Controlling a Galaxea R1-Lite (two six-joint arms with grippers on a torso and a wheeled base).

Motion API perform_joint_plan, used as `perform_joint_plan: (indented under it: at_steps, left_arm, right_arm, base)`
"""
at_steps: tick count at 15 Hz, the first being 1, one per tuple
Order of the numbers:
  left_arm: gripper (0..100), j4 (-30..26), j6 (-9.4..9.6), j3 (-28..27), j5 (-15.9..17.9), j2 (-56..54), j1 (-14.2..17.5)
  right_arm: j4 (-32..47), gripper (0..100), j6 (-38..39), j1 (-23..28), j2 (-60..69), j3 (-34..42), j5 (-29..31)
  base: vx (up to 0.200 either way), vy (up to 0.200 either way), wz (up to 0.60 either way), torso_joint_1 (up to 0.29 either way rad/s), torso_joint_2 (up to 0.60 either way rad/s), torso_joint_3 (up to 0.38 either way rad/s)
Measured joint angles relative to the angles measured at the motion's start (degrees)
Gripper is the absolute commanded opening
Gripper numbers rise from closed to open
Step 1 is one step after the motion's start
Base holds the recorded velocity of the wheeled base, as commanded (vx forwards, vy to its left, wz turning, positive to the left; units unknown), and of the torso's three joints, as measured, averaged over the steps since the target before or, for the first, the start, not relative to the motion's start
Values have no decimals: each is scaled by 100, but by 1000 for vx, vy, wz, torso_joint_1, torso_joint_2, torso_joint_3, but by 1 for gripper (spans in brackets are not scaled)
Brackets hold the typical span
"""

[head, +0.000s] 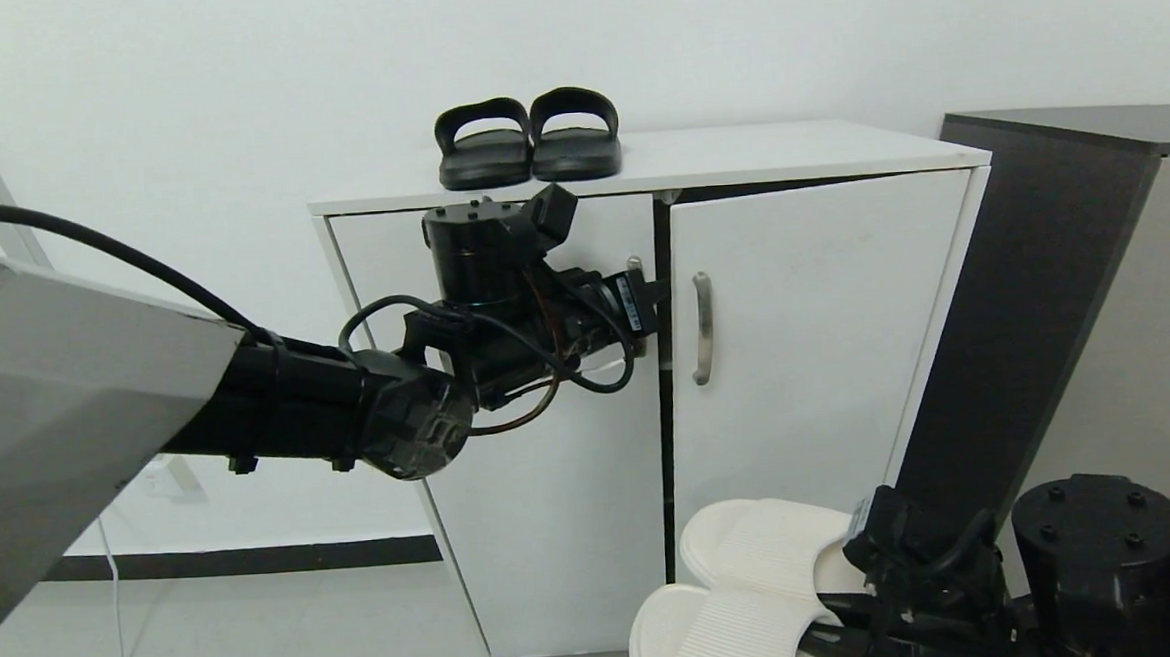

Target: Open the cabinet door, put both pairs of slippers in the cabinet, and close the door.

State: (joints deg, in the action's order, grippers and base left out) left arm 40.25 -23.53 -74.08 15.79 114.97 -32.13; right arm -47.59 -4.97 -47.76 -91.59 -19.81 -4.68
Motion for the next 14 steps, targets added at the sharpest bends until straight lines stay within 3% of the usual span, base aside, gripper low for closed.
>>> perform_joint_plan:
  at_steps: [4,6,14]
  left_arm:
    - [0,395,13,477,-62,-89,-438]
    - [0,778,16,914,-134,-232,-551]
    - [0,839,35,2439,-150,-1787,-435]
  right_arm:
    - [7,0,-2,-28,-9,33,-5]
    - [0,0,0,-50,-6,49,1]
    - [-26,0,5,-41,-11,38,33]
  base:
    - [-200,0,0,1,4,5]
    - [0,0,0,0,0,0]
    - [0,0,0,0,0,0]
